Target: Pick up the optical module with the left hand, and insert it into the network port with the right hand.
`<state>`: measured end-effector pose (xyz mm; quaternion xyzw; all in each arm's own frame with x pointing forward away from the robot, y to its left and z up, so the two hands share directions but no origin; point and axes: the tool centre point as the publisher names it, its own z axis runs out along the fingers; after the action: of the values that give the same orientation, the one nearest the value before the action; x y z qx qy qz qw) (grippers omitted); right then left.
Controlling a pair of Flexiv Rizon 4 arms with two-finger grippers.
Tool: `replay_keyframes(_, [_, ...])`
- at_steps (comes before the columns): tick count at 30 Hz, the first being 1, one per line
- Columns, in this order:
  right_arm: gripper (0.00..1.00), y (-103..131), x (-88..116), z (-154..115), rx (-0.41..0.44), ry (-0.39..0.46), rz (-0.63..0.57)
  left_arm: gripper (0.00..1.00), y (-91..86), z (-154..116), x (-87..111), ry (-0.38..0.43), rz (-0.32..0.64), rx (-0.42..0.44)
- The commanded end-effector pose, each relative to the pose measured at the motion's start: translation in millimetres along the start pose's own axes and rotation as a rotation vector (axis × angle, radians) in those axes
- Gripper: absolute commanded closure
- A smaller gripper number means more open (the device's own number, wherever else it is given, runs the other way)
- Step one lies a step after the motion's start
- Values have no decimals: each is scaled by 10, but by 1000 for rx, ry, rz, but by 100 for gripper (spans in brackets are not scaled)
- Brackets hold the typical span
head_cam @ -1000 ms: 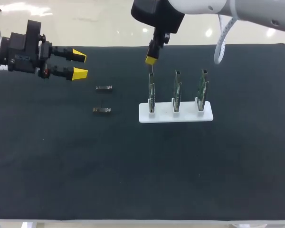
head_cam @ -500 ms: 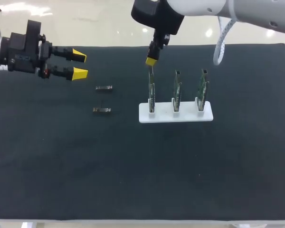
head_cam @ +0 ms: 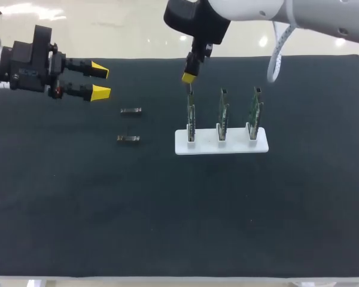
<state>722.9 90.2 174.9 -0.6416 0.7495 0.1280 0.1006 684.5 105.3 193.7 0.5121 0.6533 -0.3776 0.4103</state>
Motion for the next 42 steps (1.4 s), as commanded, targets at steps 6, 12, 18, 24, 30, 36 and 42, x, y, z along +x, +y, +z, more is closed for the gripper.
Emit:
replay_keyframes(6, [100, -46, 21, 47, -15, -2, 4, 0, 10, 8, -2, 3, 0, 0])
replay_keyframes(12, [100, -46, 25, -15, -6, 2, 4, 0, 10, 8, -2, 3, 0, 0])
replay_keyframes(18, [100, -50, 22, -37, 1, 6, 1, 0, 10, 8, -2, 3, 0, 0])
replay_keyframes(24, [100, -57, 26, 11, -6, 1, 3, 0, 10, 8, -2, 3, 0, 0])
replay_keyframes(30, [100, -67, 32, 47, -14, -1, 4, 0, 10, 8, -2, 3, 0, 0])
replay_keyframes(36, [100, -62, 30, 59, -19, 3, 5, 0, 10, 8, -2, 3, 0, 0])
replay_keyframes(42, [100, -41, 57, 49, -18, 7, 8, 0, 10, 8, -2, 3, 0, 0])
